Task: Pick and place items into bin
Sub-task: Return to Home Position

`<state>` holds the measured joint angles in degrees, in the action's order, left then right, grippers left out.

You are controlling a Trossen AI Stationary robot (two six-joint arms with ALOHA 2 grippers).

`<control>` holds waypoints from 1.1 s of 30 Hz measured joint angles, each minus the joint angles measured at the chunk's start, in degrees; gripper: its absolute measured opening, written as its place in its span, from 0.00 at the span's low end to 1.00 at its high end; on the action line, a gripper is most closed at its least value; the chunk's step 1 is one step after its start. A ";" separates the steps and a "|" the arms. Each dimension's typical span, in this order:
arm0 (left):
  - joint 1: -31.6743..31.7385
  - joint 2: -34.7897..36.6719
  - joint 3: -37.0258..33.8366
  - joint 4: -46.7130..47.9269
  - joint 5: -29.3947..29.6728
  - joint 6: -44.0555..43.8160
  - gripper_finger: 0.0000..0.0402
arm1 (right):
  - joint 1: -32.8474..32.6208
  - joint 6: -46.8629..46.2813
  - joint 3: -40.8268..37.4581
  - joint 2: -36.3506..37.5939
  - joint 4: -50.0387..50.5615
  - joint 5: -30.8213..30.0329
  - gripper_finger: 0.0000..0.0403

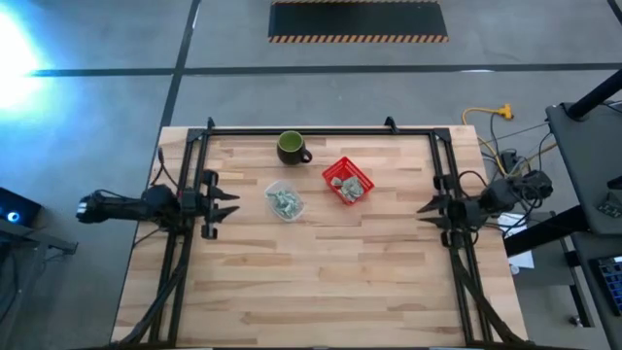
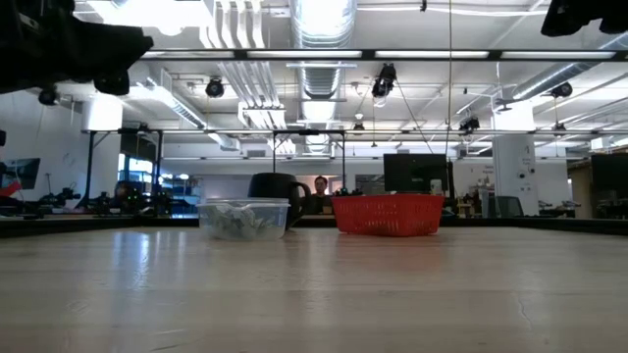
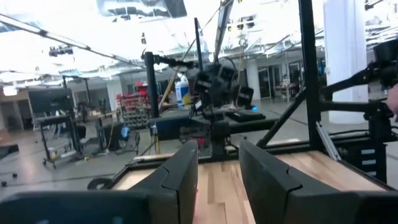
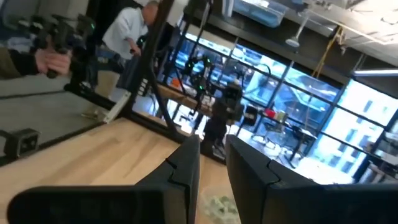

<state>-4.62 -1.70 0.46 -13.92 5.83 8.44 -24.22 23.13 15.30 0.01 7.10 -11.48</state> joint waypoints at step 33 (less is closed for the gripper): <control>0.00 0.09 -0.01 4.82 -0.83 0.97 0.26 | 21.87 -8.32 -10.37 0.00 -2.83 10.09 0.17</control>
<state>-4.62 -1.61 0.45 -9.10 5.00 9.41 -2.35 14.81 4.93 0.01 4.27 -1.39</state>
